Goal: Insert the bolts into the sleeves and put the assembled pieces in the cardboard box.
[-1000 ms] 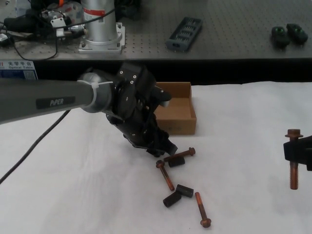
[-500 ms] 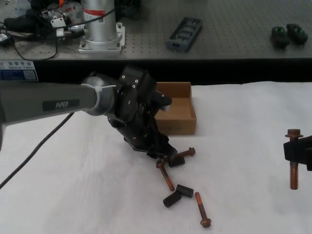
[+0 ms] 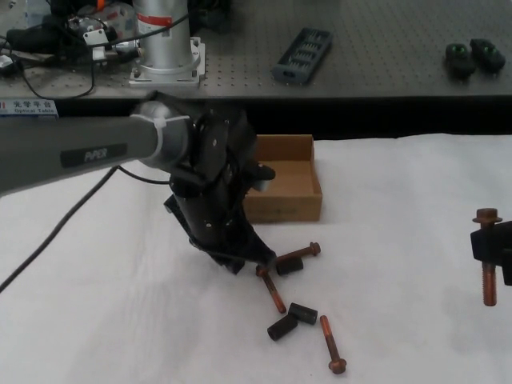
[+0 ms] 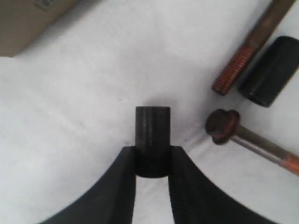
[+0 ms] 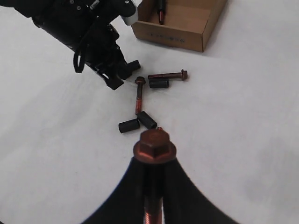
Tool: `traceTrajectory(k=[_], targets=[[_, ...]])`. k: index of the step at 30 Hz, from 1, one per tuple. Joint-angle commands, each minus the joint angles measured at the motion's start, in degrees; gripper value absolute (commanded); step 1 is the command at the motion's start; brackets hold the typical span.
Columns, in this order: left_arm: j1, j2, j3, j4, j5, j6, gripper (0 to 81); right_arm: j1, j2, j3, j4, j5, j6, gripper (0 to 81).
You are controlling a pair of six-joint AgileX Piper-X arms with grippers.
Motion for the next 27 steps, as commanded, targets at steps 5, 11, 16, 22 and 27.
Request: traceTrajectory(k=[5,11,16,22,27], targets=[[0.0,-9.9,-0.2,1.5,11.6,2.6,0.6,-0.1,-0.4,-0.1,-0.4,0.1,-0.7,2.7],[0.0,-17.8,-0.2,2.7,28.6,9.7,0.6,-0.1,-0.2,-0.1,-2.8,-0.5,0.7,2.7],[0.0,-23.5,0.7,10.8,33.1,14.7,0.6,-0.1,2.3,-0.1,-12.5,-4.5,7.5,2.7],[0.0,-33.8,12.4,8.9,36.1,13.4,0.6,-0.1,9.1,-0.1,-26.7,-15.2,19.5,2.7],[0.0,-44.7,24.3,-0.9,38.4,3.6,0.6,-0.1,13.9,-0.1,-36.7,-19.7,27.4,2.7]])
